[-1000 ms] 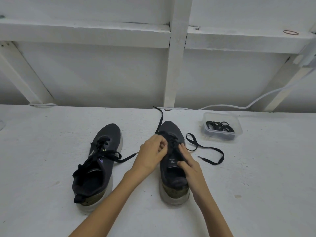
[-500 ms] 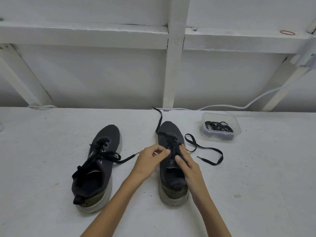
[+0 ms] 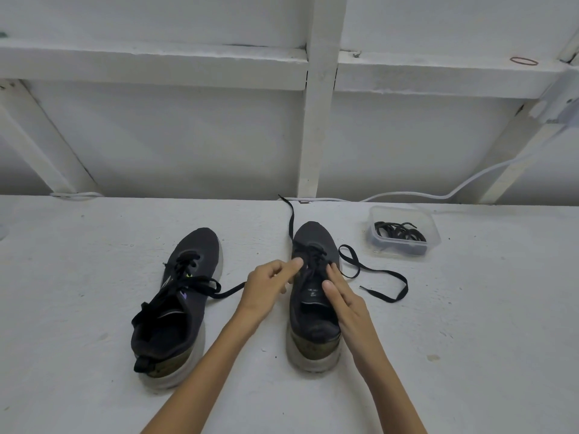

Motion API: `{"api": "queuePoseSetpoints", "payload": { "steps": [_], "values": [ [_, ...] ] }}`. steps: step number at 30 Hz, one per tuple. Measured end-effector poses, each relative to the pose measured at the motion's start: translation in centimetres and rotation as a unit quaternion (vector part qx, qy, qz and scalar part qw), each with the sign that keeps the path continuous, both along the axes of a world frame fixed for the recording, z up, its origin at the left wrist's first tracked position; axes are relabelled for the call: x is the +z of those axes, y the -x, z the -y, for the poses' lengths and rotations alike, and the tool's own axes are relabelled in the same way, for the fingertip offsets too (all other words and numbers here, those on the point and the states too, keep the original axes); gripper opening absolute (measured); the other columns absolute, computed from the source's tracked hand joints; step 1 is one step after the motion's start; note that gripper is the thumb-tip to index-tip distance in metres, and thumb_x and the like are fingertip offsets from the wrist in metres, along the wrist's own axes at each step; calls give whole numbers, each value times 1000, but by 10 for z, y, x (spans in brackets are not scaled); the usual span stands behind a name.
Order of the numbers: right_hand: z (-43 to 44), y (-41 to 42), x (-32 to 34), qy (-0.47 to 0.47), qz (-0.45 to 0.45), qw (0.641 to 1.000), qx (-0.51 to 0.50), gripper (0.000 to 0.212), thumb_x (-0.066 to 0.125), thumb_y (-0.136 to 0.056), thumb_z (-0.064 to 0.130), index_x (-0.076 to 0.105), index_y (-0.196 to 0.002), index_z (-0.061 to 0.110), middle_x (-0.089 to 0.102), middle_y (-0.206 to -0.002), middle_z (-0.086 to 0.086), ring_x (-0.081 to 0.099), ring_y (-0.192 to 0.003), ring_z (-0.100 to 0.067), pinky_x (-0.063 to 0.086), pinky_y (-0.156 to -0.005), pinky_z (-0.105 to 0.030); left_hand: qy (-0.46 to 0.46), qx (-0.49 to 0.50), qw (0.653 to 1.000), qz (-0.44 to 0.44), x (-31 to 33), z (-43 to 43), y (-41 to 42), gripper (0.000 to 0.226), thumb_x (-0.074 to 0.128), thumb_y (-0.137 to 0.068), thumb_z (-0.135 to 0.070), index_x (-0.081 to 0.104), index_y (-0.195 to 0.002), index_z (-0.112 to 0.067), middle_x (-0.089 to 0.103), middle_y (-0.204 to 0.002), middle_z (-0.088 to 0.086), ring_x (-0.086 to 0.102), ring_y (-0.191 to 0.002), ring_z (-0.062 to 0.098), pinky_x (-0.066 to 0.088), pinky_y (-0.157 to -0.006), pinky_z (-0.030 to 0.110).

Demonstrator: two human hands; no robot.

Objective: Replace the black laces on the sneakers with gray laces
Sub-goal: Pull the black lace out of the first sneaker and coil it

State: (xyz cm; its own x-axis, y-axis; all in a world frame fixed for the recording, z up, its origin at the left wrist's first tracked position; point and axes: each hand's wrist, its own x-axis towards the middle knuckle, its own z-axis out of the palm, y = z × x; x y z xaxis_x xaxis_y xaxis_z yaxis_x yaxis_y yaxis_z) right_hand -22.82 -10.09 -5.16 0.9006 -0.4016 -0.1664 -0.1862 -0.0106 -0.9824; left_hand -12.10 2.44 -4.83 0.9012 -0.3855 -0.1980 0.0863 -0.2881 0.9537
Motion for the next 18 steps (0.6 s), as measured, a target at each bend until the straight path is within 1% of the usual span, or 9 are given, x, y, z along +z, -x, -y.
{"api": "queuePoseSetpoints", "payload": {
  "steps": [2, 5, 7, 9, 10, 11, 13, 16, 18],
  "values": [
    [1, 0, 0, -3, 4, 1000, 6, 45, 53, -98, 29, 44, -142, 28, 35, -153, 17, 26, -142, 4, 20, -121, -26, 28, -36, 999, 1, 3, -2, 6, 25, 65, -90, -34, 68, -76, -13, 59, -59, -16, 50, -55, -3, 37, -53, 9],
    [5, 0, -1, -2, 2, 1000, 15, 45, 55, -97, 30, 47, -141, 28, 36, -152, 18, 29, -140, 5, 21, -119, -23, 30, -37, 998, 37, 5, -1, 4, 15, 66, -90, -24, 69, -78, -16, 57, -58, -15, 47, -54, -4, 38, -54, 7],
    [8, 1, -2, 12, 2, 1000, 27, 45, 54, -97, 31, 46, -142, 28, 37, -151, 20, 29, -139, 7, 23, -115, -15, 12, 0, 998, 65, 6, -1, -5, 16, 64, -91, -26, 67, -80, -16, 56, -61, -11, 47, -55, -2, 39, -57, 10],
    [9, 1, -3, 28, 0, 999, 36, 46, 53, -98, 30, 46, -143, 26, 37, -150, 20, 29, -138, 8, 24, -107, -3, 46, 78, 995, 44, 7, -1, -19, 17, 62, -93, -28, 65, -80, -18, 53, -63, -7, 47, -57, 3, 38, -59, 19],
    [9, 1, -3, 31, 0, 999, 37, 45, 53, -98, 29, 46, -142, 26, 38, -150, 20, 30, -138, 9, 24, -106, -1, 68, 116, 991, 27, 9, -3, -25, 17, 62, -93, -31, 65, -81, -18, 52, -64, -7, 46, -58, 4, 36, -59, 22],
    [10, 1, -4, 30, 0, 999, 36, 45, 53, -98, 28, 46, -142, 26, 38, -150, 20, 30, -138, 9, 24, -108, -3, 79, 137, 987, 20, 10, -4, -29, 19, 62, -93, -33, 65, -82, -19, 53, -66, -7, 46, -58, 4, 35, -59, 23],
    [10, 1, -5, 23, 5, 999, 31, 44, 53, -98, 29, 46, -142, 27, 40, -149, 20, 31, -139, 6, 24, -116, -16, 68, 126, 990, 13, 10, -6, -29, 24, 61, -92, -40, 65, -82, -18, 56, -71, -8, 48, -60, 5, 36, -60, 24],
    [8, 1, -5, 14, 7, 1000, 21, 45, 53, -98, 30, 47, -142, 28, 44, -147, 20, 33, -140, 3, 24, -120, -29, 43, 38, 997, -44, 14, -6, -13, 44, 60, -86, -57, 66, -81, -13, 61, -76, -6, 51, -67, 9, 36, -59, 24],
    [7, 1, -5, 7, 11, 1000, 15, 44, 53, -98, 30, 49, -142, 28, 46, -146, 20, 33, -140, 3, 24, -121, -31, 36, -29, 998, -47, 12, -7, -1, 42, 66, -83, -53, 65, -77, -11, 60, -70, -5, 50, -66, 10, 36, -57, 23]
  ]
}}
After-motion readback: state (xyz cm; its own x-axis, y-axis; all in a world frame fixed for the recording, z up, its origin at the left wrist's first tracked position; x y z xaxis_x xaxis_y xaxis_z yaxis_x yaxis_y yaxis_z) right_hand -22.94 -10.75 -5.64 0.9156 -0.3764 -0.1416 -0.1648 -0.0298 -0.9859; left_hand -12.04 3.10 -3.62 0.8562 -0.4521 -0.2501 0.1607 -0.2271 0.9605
